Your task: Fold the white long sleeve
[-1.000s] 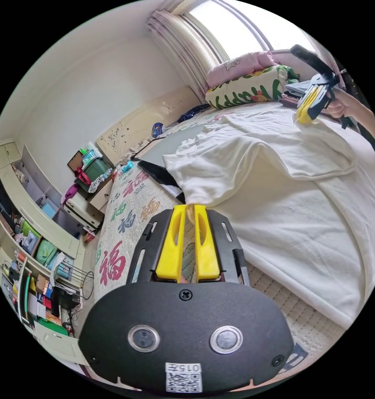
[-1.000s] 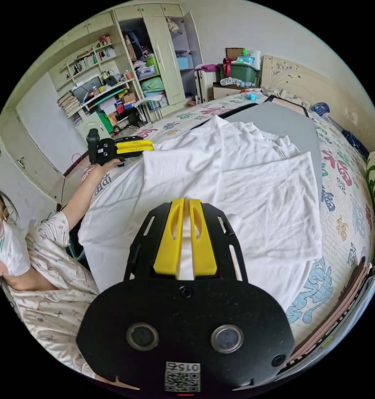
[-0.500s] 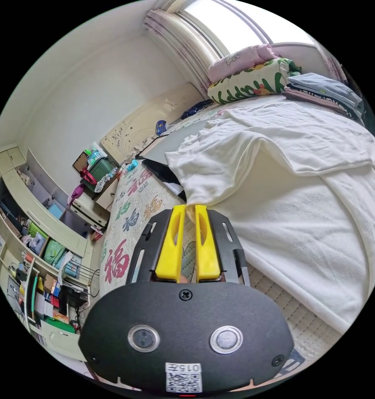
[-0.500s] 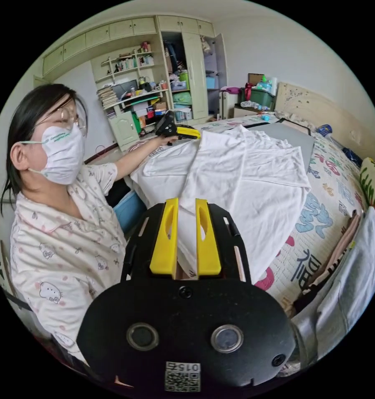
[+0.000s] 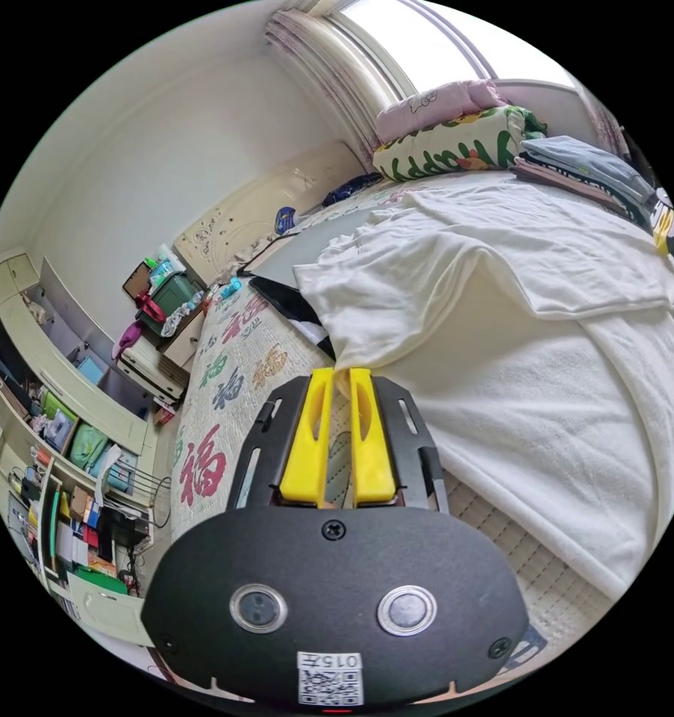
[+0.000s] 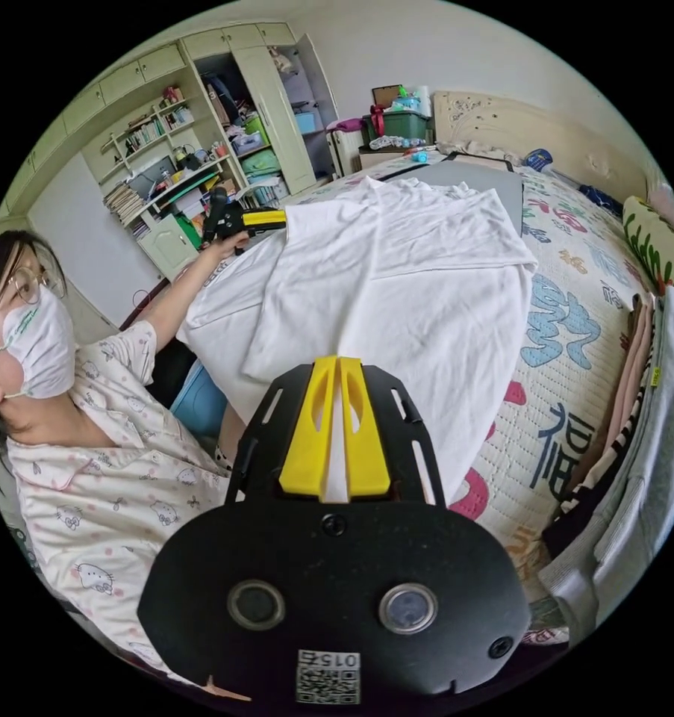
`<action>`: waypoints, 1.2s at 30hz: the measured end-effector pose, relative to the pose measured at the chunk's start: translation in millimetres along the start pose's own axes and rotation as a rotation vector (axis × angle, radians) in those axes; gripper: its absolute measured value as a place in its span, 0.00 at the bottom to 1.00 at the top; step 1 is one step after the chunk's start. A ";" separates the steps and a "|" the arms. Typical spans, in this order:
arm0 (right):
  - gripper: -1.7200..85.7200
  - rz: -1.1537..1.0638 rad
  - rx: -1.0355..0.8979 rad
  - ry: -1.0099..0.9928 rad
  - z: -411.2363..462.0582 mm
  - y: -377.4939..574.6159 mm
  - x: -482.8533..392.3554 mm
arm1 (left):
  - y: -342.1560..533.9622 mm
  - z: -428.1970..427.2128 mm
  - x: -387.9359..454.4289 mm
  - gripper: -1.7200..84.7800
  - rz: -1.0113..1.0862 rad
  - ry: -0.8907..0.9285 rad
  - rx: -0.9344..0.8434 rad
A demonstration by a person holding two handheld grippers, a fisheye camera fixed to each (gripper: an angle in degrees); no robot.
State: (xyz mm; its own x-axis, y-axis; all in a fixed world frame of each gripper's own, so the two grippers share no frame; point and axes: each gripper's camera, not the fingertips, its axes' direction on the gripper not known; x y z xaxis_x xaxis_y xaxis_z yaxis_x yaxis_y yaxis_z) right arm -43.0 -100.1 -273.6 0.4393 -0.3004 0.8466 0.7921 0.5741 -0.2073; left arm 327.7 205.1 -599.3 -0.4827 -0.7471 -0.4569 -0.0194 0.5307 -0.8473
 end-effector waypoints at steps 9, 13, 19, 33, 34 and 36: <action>0.01 0.121 0.060 0.224 -31.4 69.7 18.8 | 39.1 13.2 7.2 0.03 0.003 -0.041 -0.007; 0.03 0.107 0.105 0.354 -34.3 90.1 -2.2 | 55.6 22.0 12.7 0.03 0.012 -0.056 -0.013; 0.14 -0.190 0.105 0.158 -34.6 129.2 -80.7 | 81.4 36.2 16.5 0.03 0.019 -0.067 -0.015; 0.06 -0.319 -0.198 0.196 -10.5 246.6 -106.5 | 160.1 74.3 -7.6 0.05 -0.013 -0.035 0.006; 0.08 -0.323 -0.195 0.158 -17.9 255.9 -105.1 | 166.7 80.9 -10.7 0.05 -0.011 -0.026 -0.011; 0.12 -0.307 -0.169 0.040 -43.8 266.5 -96.7 | 178.2 86.7 -22.9 0.06 -0.034 -0.014 -0.037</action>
State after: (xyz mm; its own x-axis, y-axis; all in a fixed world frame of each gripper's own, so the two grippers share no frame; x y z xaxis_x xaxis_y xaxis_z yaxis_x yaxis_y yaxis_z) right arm 144.2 48.7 -432.1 0.1829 -0.4710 0.8630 0.9475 0.3187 -0.0269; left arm 411.2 282.1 -763.3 -0.4690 -0.7702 -0.4323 -0.0679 0.5194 -0.8518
